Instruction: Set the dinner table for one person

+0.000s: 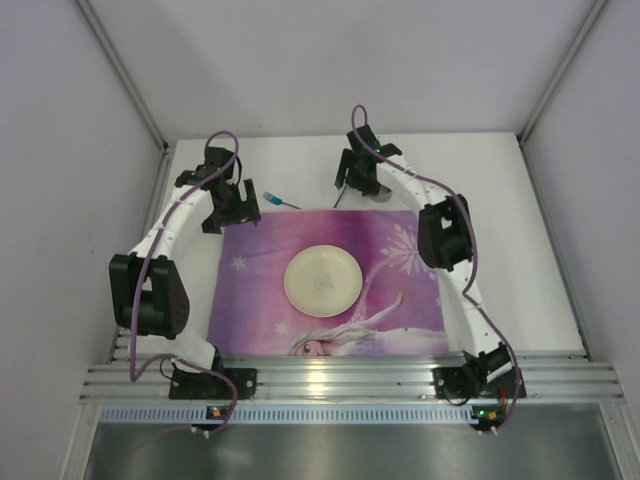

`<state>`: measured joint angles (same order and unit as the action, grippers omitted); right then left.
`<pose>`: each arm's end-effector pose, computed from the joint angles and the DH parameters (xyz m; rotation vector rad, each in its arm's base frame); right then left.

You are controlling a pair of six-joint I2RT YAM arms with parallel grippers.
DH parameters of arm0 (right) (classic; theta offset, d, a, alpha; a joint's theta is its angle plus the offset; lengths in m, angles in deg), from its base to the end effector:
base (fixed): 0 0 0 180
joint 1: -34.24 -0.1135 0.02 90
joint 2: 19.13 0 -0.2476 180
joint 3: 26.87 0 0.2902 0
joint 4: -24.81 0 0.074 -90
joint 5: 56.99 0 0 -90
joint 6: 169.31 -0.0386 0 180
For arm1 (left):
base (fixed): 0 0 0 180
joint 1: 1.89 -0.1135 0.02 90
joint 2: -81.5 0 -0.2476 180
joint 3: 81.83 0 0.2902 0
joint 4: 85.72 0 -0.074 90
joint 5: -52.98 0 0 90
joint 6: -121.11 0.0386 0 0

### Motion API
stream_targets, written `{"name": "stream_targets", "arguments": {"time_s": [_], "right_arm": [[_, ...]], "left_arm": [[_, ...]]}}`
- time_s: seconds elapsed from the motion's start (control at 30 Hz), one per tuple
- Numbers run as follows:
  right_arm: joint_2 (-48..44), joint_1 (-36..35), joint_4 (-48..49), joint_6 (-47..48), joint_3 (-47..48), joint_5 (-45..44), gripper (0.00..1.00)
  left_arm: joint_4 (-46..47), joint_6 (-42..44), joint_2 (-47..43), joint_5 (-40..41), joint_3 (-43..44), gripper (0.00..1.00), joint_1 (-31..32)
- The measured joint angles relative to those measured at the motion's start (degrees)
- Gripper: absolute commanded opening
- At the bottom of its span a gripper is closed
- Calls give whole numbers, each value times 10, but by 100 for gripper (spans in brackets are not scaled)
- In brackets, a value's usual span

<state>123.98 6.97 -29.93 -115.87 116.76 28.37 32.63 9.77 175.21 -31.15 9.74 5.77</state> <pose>0.5116 0.2602 0.1735 0.2396 2.5373 0.3472 0.3728 -0.0462 0.2489 -0.3501 2.6508 -0.0231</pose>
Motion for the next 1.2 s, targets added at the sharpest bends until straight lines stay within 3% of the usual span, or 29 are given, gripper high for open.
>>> {"name": "stream_targets", "arguments": {"time_s": [0.27, 0.43, 0.6, 0.73, 0.9, 1.03, 1.2], "right_arm": [[16, 2, 11, -2, 16, 16, 70], [26, 1, 16, -5, 28, 18, 60], [54, -1, 20, -6, 58, 9, 58], [80, -7, 19, 1, 99, -10, 33], [103, -15, 17, 16, 127, -26, 19], [113, -19, 13, 31, 144, -37, 0], [113, -24, 11, 45, 149, -46, 0]], "left_arm": [[-3, -7, 0, 10, 0, 99, 0], [-6, -13, 3, 14, 2, 99, 0], [-10, -16, 10, 16, 2, 99, 0], [-10, -20, 12, 23, 2, 99, 0], [-11, -26, 14, 28, 2, 99, 0], [-9, -29, 14, 30, -4, 99, 0], [-10, -34, 14, 30, -14, 99, 0]]}}
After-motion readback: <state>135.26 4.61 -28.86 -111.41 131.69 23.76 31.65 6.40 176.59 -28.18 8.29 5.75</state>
